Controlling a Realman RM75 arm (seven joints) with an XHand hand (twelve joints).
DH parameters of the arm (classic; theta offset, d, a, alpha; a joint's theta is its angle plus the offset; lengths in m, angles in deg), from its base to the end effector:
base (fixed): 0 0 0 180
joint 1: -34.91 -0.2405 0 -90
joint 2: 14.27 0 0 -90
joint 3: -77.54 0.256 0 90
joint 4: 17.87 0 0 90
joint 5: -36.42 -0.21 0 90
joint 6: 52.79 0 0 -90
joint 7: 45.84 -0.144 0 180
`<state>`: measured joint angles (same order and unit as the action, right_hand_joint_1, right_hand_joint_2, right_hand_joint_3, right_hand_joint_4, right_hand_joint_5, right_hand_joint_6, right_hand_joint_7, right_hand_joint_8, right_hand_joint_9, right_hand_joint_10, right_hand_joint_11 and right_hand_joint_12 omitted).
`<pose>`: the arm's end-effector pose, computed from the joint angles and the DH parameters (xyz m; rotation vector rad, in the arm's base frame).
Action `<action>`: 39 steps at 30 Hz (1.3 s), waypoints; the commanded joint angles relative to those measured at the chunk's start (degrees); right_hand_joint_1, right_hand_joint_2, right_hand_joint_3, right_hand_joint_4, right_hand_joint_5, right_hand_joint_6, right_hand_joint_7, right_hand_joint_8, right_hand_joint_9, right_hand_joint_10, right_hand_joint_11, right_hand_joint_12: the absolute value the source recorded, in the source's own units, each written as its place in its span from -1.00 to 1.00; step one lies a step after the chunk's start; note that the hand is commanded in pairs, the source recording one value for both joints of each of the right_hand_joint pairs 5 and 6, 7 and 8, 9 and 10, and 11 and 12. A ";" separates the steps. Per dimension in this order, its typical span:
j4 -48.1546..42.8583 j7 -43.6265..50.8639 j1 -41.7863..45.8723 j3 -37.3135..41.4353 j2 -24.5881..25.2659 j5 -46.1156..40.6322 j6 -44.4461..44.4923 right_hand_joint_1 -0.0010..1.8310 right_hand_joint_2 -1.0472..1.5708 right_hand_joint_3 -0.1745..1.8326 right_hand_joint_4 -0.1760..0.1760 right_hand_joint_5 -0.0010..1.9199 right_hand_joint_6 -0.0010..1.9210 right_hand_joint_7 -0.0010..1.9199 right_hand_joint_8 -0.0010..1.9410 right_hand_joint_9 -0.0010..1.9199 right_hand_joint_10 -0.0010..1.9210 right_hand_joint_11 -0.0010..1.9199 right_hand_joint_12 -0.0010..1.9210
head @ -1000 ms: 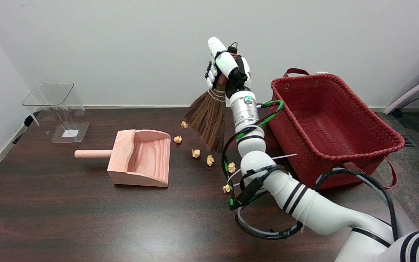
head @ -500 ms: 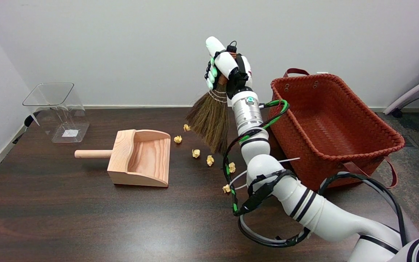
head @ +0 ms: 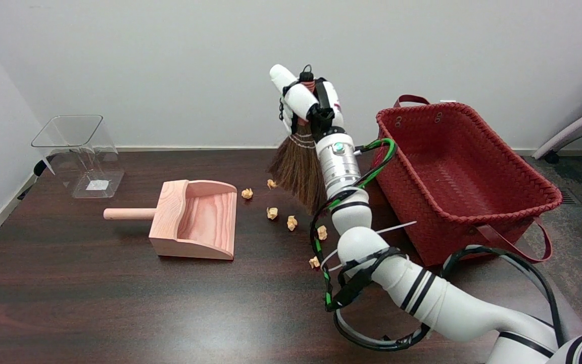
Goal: Sweep the paper balls into the dustpan.
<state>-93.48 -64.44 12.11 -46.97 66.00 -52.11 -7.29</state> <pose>-0.1950 -0.4149 0.2112 1.2194 -0.9110 1.5158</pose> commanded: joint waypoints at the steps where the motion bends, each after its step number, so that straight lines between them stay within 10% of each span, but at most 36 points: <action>1: 11.52 1.33 0.77 -1.42 2.46 13.42 1.56 -0.15 1.00 -0.81 0.00 1.00 1.00 1.00 0.98 1.00 1.00 1.00 1.00; 24: 13.07 16.40 6.05 -1.66 5.59 18.03 16.27 -0.12 1.00 -0.88 0.00 1.00 1.00 1.00 0.98 1.00 1.00 1.00 1.00; 39: 17.26 19.22 8.68 -3.58 16.86 16.68 25.44 -0.11 1.00 -0.89 0.00 1.00 1.00 1.00 0.98 1.00 1.00 1.00 1.00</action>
<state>-79.40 -50.35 17.77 -49.00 73.89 -35.62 9.00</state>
